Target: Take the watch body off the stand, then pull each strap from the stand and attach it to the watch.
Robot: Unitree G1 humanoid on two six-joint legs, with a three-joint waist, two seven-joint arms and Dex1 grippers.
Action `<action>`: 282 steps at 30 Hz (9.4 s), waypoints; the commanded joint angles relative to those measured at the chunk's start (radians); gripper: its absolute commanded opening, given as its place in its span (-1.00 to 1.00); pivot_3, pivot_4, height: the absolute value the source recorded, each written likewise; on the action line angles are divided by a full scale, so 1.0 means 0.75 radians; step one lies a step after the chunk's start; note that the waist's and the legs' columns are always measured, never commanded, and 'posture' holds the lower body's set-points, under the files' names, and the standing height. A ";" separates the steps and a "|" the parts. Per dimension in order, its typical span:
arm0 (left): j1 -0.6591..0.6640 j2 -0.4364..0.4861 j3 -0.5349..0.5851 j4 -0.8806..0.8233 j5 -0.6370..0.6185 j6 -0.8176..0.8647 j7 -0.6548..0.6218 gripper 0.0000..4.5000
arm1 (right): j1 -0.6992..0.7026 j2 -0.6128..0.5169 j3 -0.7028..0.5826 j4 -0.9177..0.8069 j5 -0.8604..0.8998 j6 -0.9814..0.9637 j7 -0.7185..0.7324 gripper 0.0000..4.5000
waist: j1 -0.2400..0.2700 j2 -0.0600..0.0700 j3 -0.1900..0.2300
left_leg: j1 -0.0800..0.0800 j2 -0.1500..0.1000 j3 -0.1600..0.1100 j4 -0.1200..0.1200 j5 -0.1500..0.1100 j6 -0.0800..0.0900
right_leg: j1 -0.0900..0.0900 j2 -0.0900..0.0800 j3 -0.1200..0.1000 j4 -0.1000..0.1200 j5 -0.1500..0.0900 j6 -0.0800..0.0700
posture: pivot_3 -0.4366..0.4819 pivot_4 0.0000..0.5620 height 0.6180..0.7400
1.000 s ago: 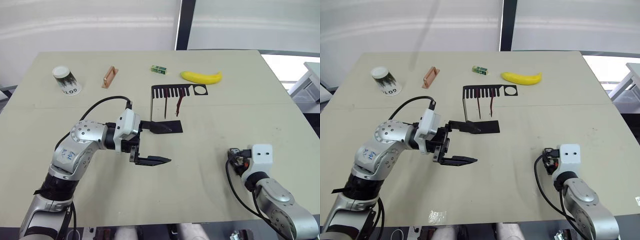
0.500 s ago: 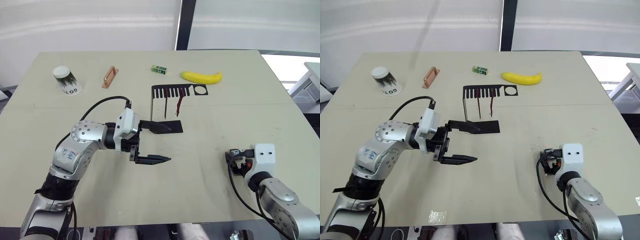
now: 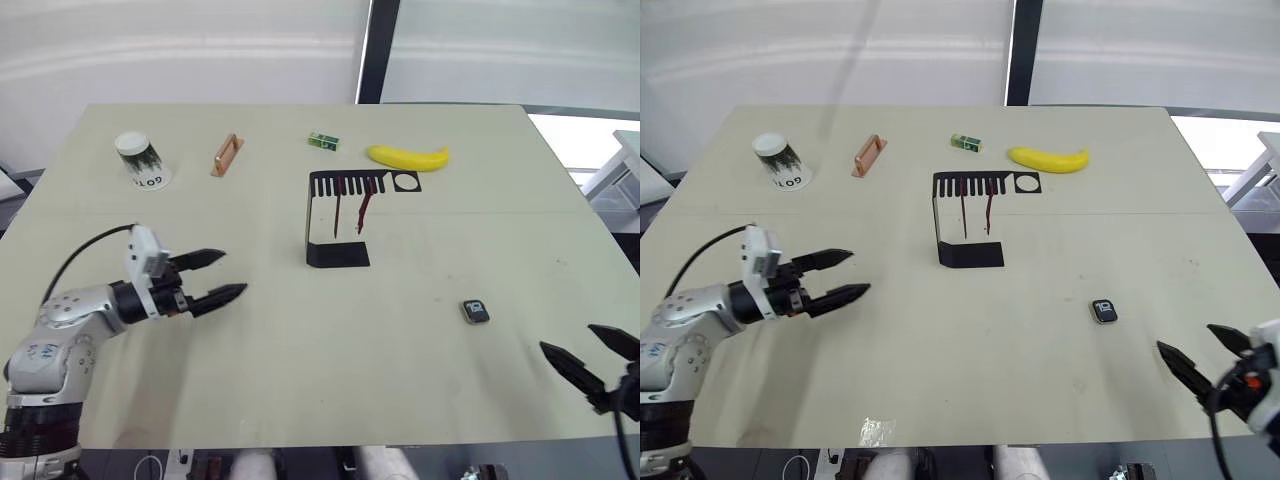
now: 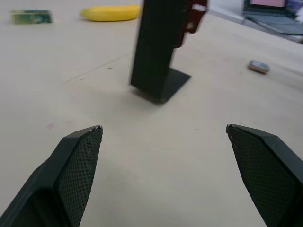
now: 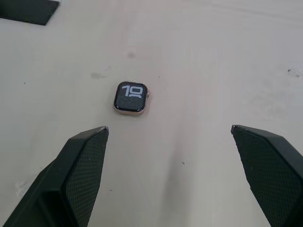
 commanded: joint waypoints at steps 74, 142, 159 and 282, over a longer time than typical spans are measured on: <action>-0.501 -0.838 -0.516 0.146 0.650 -0.204 0.918 0.32 | -0.928 0.016 0.960 -0.335 0.118 0.091 -0.413 1.00 | 0.039 0.000 0.000 | -0.004 0.001 0.001 0.011 0.000 -0.001 | -0.003 -0.001 0.000 0.007 0.002 0.003 | -0.05 -0.47 1.00; -0.536 -1.064 -0.544 0.215 0.827 -0.245 1.306 -0.97 | -1.417 0.600 1.459 -0.231 -0.286 0.412 -1.296 1.00 | 0.038 0.001 -0.001 | -0.005 0.002 0.003 0.013 0.000 -0.001 | -0.005 -0.001 0.000 0.008 0.002 0.002 | -0.05 -0.47 1.00; -0.526 -1.075 -0.540 0.193 0.835 -0.216 1.316 -0.97 | -1.552 0.801 1.525 -0.005 -0.631 0.352 -1.290 1.00 | 0.035 0.002 -0.002 | -0.005 0.002 0.003 0.013 0.000 -0.001 | -0.005 -0.001 -0.001 0.008 0.002 0.002 | -0.05 -0.47 1.00; -0.514 -0.597 -0.336 -0.196 -0.621 0.643 0.176 -0.56 | -1.583 0.193 1.214 0.181 0.337 0.445 0.079 -1.00 | -0.001 0.003 0.001 | -0.007 0.002 -0.002 0.012 -0.001 0.000 | -0.005 -0.002 -0.002 0.006 0.001 0.002 | -0.05 -0.47 1.00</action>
